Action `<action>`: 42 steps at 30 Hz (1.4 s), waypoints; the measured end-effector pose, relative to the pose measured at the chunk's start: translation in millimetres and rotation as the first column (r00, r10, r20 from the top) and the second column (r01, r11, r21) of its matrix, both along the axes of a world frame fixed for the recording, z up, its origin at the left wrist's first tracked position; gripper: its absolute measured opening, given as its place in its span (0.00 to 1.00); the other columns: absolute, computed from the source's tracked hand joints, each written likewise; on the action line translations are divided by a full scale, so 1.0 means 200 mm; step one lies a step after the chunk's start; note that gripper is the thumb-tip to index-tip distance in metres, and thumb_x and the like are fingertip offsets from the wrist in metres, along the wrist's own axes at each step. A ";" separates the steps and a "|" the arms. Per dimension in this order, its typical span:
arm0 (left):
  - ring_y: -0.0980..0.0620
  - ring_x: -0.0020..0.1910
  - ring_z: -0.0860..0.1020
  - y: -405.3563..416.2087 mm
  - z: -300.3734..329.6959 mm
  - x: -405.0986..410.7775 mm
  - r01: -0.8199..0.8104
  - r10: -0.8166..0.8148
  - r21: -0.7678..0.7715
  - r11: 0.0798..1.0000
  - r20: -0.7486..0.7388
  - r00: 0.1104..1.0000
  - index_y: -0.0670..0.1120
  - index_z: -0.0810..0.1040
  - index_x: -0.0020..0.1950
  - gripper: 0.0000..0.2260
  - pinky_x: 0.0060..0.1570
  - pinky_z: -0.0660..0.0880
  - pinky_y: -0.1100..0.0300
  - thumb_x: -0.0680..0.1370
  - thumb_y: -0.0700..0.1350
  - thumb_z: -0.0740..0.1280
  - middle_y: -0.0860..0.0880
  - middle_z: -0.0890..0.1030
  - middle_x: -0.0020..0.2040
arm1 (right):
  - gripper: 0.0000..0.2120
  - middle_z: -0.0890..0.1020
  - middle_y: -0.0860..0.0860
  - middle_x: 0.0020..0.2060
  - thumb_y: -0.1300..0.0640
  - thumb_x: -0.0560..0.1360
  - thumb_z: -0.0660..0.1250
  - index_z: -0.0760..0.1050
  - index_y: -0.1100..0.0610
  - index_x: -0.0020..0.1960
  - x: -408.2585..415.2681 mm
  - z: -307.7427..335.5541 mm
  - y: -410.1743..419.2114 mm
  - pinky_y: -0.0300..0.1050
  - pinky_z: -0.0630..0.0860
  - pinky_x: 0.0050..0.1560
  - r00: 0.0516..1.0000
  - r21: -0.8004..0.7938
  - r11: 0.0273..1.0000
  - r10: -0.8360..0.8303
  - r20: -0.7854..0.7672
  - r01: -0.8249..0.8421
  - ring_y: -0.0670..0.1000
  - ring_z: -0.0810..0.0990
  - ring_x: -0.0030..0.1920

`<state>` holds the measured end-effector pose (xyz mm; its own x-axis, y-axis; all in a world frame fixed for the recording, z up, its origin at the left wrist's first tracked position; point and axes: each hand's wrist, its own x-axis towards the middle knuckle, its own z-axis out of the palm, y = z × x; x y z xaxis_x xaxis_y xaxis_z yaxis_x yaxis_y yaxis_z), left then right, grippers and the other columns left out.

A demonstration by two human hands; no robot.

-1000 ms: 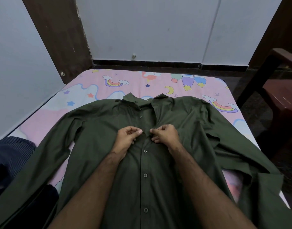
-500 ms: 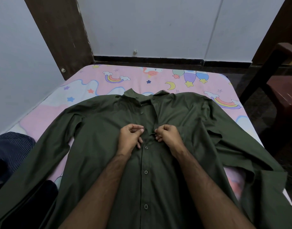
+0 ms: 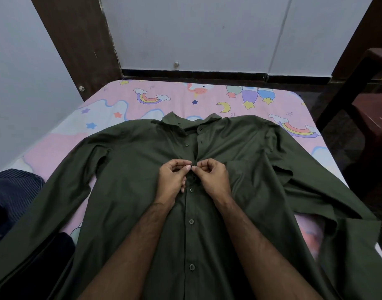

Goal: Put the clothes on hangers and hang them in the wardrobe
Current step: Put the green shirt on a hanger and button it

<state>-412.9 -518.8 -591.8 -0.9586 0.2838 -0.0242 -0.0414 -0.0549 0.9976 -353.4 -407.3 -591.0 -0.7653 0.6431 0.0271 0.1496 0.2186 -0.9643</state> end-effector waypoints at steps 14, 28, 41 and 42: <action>0.59 0.19 0.67 0.01 -0.01 -0.03 0.079 -0.077 -0.083 0.993 0.027 0.997 0.39 0.76 0.49 0.04 0.16 0.64 0.66 0.80 0.31 0.65 0.46 0.75 0.37 | 0.05 0.85 0.45 0.40 0.56 0.74 0.75 0.83 0.54 0.49 0.03 -0.02 -0.02 0.39 0.81 0.47 0.999 0.075 0.997 0.003 -0.035 0.000 0.40 0.83 0.42; 0.57 0.21 0.68 0.00 0.01 -0.05 0.150 -0.140 -0.137 0.979 0.075 0.987 0.42 0.75 0.48 0.07 0.16 0.62 0.66 0.78 0.40 0.72 0.50 0.75 0.31 | 0.05 0.84 0.44 0.37 0.50 0.74 0.73 0.81 0.49 0.47 0.05 -0.03 -0.05 0.48 0.83 0.44 0.999 0.126 0.991 0.033 -0.010 -0.032 0.42 0.82 0.38; 0.55 0.33 0.76 0.02 -0.05 -0.03 -0.037 0.007 -0.237 0.971 -0.126 0.992 0.51 0.77 0.45 0.10 0.34 0.72 0.56 0.67 0.41 0.71 0.50 0.81 0.39 | 0.08 0.83 0.45 0.34 0.58 0.69 0.72 0.80 0.49 0.47 0.04 -0.02 -0.02 0.46 0.80 0.45 0.993 0.045 0.993 0.104 0.056 -0.106 0.41 0.80 0.34; 0.55 0.31 0.75 0.02 -0.05 -0.03 -0.045 0.016 -0.217 0.975 -0.134 0.991 0.51 0.77 0.46 0.11 0.32 0.72 0.57 0.69 0.38 0.71 0.50 0.81 0.40 | 0.08 0.83 0.46 0.35 0.58 0.70 0.71 0.80 0.49 0.47 0.04 -0.02 -0.02 0.46 0.79 0.44 0.995 0.041 0.995 0.094 0.046 -0.096 0.43 0.80 0.35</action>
<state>-418.2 -515.4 -602.1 -0.9656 0.2562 0.0433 0.0882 0.1664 0.9821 -345.8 -411.4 -595.0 -0.8240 0.5663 0.0185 0.1681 0.2755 -0.9465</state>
